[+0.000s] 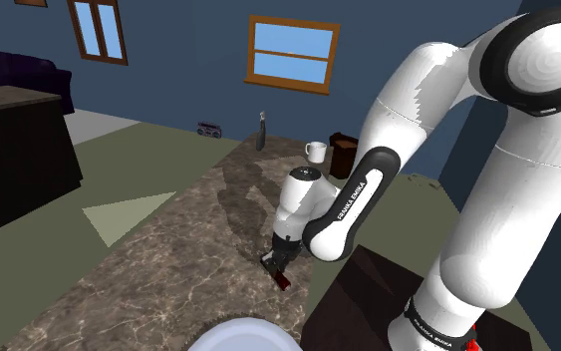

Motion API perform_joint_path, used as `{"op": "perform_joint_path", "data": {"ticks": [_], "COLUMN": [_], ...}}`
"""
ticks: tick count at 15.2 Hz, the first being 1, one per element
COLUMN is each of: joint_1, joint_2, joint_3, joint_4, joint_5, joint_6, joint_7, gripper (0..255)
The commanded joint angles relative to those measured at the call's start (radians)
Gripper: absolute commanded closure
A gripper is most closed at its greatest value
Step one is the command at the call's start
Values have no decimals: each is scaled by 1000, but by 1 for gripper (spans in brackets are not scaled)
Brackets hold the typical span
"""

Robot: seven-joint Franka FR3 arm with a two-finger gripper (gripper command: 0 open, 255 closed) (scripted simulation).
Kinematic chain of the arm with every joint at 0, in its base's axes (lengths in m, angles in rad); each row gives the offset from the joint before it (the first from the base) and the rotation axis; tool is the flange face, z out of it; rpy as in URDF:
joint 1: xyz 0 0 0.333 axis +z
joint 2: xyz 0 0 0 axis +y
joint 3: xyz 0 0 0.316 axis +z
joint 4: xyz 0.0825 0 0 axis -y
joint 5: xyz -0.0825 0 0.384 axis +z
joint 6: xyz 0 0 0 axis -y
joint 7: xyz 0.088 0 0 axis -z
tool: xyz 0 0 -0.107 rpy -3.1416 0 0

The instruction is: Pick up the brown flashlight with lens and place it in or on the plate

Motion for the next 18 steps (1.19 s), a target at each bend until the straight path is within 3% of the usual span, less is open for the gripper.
{"op": "perform_joint_path", "data": {"ticks": [1,3,6,10,18], "joint_1": [0,0,5,29,64], "joint_2": [1,1,-62,-142,-284], "joint_3": [0,0,19,14,-10], "joint_4": [0,0,-6,-7,7], "joint_5": [0,0,99,181,250], "joint_6": [0,0,-53,-128,-282], "joint_7": [0,0,-72,-131,-181], "gripper": [255,255,255,255,255]}}
